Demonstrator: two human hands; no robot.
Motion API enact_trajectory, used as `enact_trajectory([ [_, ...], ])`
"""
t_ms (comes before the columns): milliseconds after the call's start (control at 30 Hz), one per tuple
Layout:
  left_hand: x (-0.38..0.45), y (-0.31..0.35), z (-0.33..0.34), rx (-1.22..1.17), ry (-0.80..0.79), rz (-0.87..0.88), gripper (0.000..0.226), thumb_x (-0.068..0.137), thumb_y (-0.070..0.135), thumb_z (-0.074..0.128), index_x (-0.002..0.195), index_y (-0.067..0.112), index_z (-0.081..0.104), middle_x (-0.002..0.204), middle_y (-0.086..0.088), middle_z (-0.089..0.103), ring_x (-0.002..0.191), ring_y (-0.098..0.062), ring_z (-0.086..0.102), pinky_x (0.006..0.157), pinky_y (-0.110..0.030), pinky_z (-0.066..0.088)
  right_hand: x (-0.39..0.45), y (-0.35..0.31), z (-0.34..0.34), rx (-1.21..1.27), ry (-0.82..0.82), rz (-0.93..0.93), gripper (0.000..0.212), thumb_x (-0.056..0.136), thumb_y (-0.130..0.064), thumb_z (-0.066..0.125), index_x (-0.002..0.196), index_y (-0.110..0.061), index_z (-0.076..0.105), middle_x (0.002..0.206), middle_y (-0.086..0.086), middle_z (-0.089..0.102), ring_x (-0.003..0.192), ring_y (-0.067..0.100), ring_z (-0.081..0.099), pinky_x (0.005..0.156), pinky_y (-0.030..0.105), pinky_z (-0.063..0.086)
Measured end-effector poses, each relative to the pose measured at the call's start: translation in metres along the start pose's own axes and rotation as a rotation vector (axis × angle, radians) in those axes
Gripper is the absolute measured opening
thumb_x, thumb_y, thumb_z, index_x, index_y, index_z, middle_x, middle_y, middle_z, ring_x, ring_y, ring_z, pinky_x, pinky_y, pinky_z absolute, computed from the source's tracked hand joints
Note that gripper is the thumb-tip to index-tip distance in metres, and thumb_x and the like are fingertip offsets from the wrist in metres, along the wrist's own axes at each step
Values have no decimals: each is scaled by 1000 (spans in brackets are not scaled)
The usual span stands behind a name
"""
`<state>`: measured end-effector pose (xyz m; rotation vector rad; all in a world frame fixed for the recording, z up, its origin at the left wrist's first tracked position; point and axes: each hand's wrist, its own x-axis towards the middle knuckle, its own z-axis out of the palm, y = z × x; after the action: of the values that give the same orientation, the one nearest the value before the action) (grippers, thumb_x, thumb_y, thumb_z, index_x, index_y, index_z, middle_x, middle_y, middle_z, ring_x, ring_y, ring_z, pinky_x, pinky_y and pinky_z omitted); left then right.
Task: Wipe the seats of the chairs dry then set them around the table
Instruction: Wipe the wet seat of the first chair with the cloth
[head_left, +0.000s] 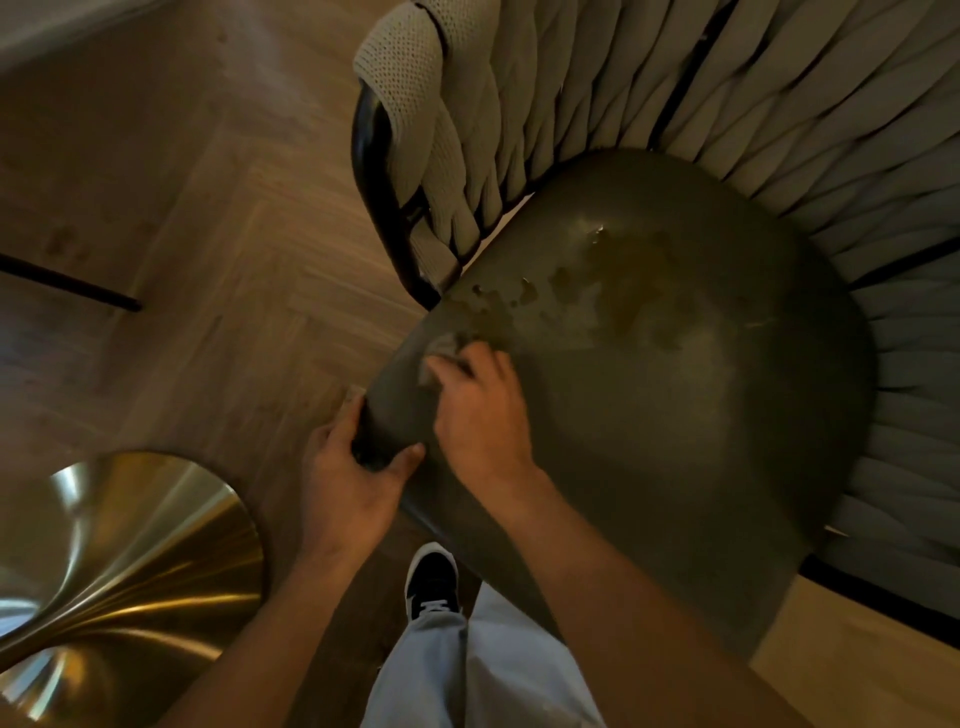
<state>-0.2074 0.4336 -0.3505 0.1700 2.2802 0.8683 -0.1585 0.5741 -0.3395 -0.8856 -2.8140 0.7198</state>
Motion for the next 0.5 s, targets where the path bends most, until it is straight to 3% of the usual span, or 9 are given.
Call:
enact_trajectory([
  [100,-2,15,-4,113,29,26,89,74,49,76,149,31,32,138,-3,41,124,-21,44,100,-41,45,-4,41,-21,-23,111,122,34,74,-5,58,104,-14,70,98,14,59,82,34,54,77,41,51],
  [233,5,32,-4,182,-36,27,99,71,55,77,151,33,23,143,-5,35,130,-26,39,105,-48,42,-11,106,-49,-88,194,277,41,76,-12,43,107,-10,70,96,18,59,83,39,54,82,43,51],
  [367,14,34,-5,274,-51,12,102,68,57,78,151,32,24,144,-6,36,130,-29,41,102,-51,45,-24,168,-85,-152,280,519,35,79,0,53,109,-7,69,99,22,57,88,42,54,84,43,47],
  [500,17,34,-6,306,-31,36,101,67,57,79,150,29,30,142,-5,40,129,-29,42,101,-52,45,-28,187,-98,-145,312,663,33,85,0,51,115,-4,65,109,24,55,95,41,53,88,43,42],
])
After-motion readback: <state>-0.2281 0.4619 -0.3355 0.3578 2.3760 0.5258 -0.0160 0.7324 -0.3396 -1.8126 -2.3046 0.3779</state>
